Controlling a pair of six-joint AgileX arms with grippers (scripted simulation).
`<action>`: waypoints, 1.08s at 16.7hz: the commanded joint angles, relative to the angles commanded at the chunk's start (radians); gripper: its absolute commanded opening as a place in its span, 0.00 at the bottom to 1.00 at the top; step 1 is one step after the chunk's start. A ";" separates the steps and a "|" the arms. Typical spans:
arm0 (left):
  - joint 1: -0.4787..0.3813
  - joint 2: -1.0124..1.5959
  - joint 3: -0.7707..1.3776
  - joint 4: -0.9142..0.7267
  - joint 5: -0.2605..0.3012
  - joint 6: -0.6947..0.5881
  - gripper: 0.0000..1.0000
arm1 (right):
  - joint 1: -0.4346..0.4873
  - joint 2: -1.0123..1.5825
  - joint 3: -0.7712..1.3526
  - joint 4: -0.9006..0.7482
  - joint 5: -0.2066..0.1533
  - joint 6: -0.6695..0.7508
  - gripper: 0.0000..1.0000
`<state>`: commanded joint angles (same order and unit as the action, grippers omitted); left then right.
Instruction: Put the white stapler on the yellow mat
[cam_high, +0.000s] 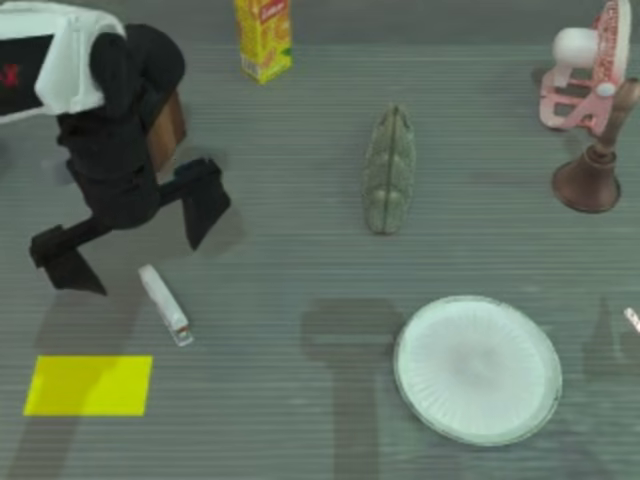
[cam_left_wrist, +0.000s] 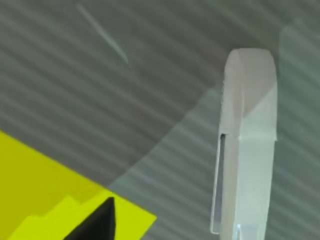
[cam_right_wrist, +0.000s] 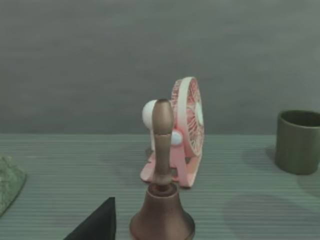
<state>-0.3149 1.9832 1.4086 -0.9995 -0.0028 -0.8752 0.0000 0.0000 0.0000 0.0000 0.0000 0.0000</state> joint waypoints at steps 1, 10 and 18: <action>0.000 0.017 -0.029 0.049 0.000 0.000 1.00 | 0.000 0.000 0.000 0.000 0.000 0.000 1.00; 0.000 0.076 -0.127 0.202 0.001 0.000 1.00 | 0.000 0.000 0.000 0.000 0.000 0.000 1.00; 0.000 0.076 -0.127 0.202 0.001 0.000 0.40 | 0.000 0.000 0.000 0.000 0.000 0.000 1.00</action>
<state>-0.3150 2.0594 1.2814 -0.7978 -0.0023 -0.8748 0.0000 0.0000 0.0000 0.0000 0.0000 0.0000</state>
